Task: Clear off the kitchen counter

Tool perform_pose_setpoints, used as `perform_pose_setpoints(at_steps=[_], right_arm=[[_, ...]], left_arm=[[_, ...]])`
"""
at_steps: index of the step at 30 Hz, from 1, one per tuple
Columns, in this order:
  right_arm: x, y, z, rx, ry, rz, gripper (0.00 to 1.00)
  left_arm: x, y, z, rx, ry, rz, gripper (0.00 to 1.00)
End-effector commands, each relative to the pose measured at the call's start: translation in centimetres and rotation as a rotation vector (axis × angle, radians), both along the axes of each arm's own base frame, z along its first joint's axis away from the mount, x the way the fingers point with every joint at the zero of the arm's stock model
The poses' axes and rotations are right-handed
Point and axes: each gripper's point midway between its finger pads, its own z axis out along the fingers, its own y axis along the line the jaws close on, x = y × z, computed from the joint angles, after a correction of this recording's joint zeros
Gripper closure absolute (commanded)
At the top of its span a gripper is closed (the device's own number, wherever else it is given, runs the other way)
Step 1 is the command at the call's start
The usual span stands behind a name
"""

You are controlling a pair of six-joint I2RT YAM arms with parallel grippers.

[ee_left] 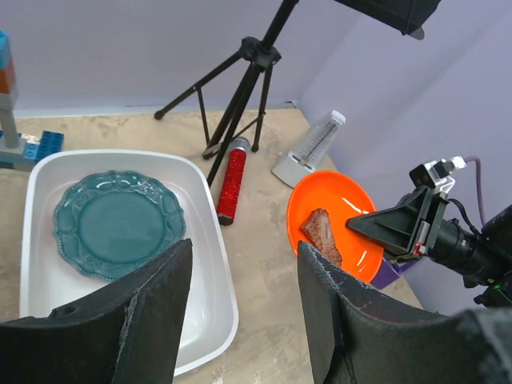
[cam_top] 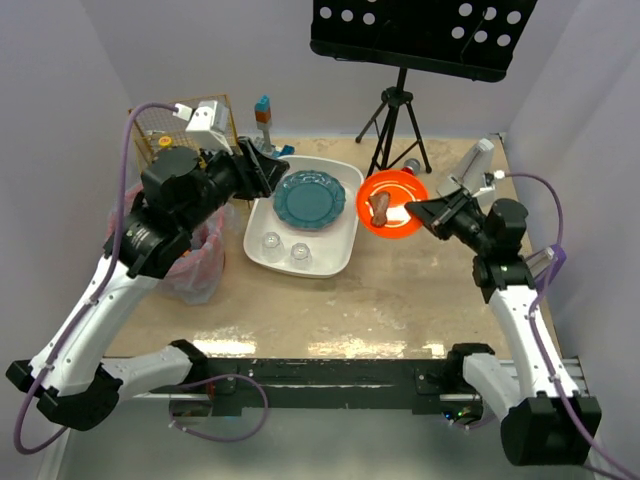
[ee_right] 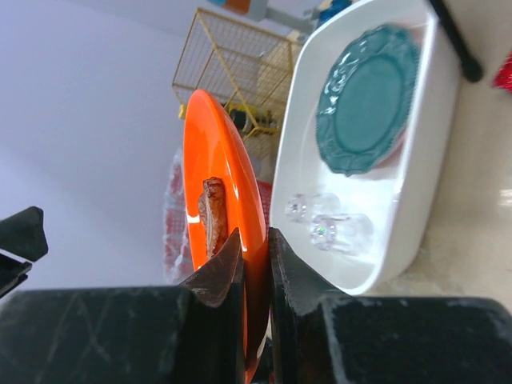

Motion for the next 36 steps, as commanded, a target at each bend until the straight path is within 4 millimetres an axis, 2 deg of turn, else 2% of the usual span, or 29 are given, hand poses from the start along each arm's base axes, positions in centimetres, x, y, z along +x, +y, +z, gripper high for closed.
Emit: perform_pose_setpoints(at_steps=[1, 5, 10, 15, 21, 23, 25, 29, 33, 36], right_arm=[[2.3, 4.3, 4.0, 0.055, -0.077, 0.041, 1.00], [3.4, 9.0, 5.0, 0.081, -0.080, 0.105, 1.00], [3.5, 13.9, 8.5, 0.136, -0.114, 0.153, 1.00], [3.0, 19.0, 10.4, 0.188, -0.087, 0.183, 1.00], [2.1, 24.9, 9.9, 0.266, -0.019, 0.205, 1.00], [2.2, 27.0, 9.2, 0.258, 0.000, 0.216, 1.00], [1.8, 29.1, 9.6, 0.264, -0.003, 0.245, 1.00], [1.8, 32.8, 9.3, 0.248, 0.003, 0.245, 1.00], [2.0, 35.7, 9.5, 0.228, -0.011, 0.239, 1.00], [2.2, 37.6, 8.9, 0.184, -0.020, 0.227, 1.00]], left_arm=[[-0.5, 2.6, 1.8, 0.045, -0.031, 0.089, 0.40], [-1.3, 3.4, 2.9, 0.048, -0.037, 0.100, 0.40], [-2.3, 5.0, 4.1, 0.049, -0.064, 0.139, 0.40], [-3.1, 6.4, 5.2, 0.043, -0.088, 0.179, 0.40], [-3.6, 7.0, 5.3, 0.041, -0.090, 0.187, 0.41], [-3.9, 7.1, 5.2, 0.039, -0.087, 0.188, 0.41], [-4.2, 7.6, 5.3, 0.037, -0.091, 0.196, 0.41], [-4.8, 8.6, 5.7, 0.038, -0.099, 0.227, 0.41], [-5.2, 9.2, 5.9, 0.038, -0.107, 0.241, 0.41], [-5.4, 9.3, 5.8, 0.045, -0.102, 0.242, 0.40]])
